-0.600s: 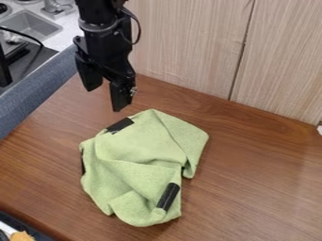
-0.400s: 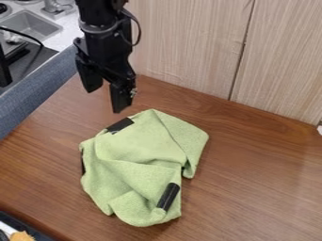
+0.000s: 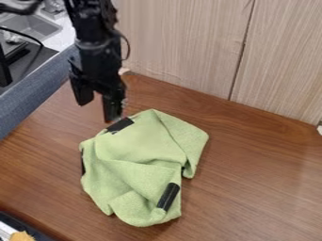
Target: Unfold the cloth from left to right
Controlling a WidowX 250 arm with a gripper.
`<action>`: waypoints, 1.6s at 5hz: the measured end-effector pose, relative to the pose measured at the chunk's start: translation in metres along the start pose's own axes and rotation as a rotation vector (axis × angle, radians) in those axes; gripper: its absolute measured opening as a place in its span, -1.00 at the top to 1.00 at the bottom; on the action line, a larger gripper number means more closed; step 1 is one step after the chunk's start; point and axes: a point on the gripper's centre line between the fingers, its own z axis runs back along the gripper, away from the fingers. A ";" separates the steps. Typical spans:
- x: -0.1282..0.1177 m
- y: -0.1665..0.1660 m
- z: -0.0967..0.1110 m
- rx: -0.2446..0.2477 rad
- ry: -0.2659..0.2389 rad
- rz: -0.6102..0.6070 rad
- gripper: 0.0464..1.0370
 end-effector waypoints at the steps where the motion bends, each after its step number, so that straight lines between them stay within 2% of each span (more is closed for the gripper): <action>1: 0.001 0.004 -0.016 -0.038 0.022 0.012 -0.93; 2: 0.000 0.000 -0.033 -0.075 0.053 -0.015 -0.93; 3: 0.005 -0.004 -0.046 -0.113 0.060 -0.036 -0.93; 4: 0.006 -0.004 -0.057 -0.122 0.080 -0.046 -0.93; 5: 0.007 -0.007 -0.062 -0.095 0.108 -0.059 -0.82; 7: 0.006 -0.005 -0.064 -0.087 0.119 -0.056 0.37; 8: 0.006 -0.004 -0.064 -0.085 0.122 -0.051 0.78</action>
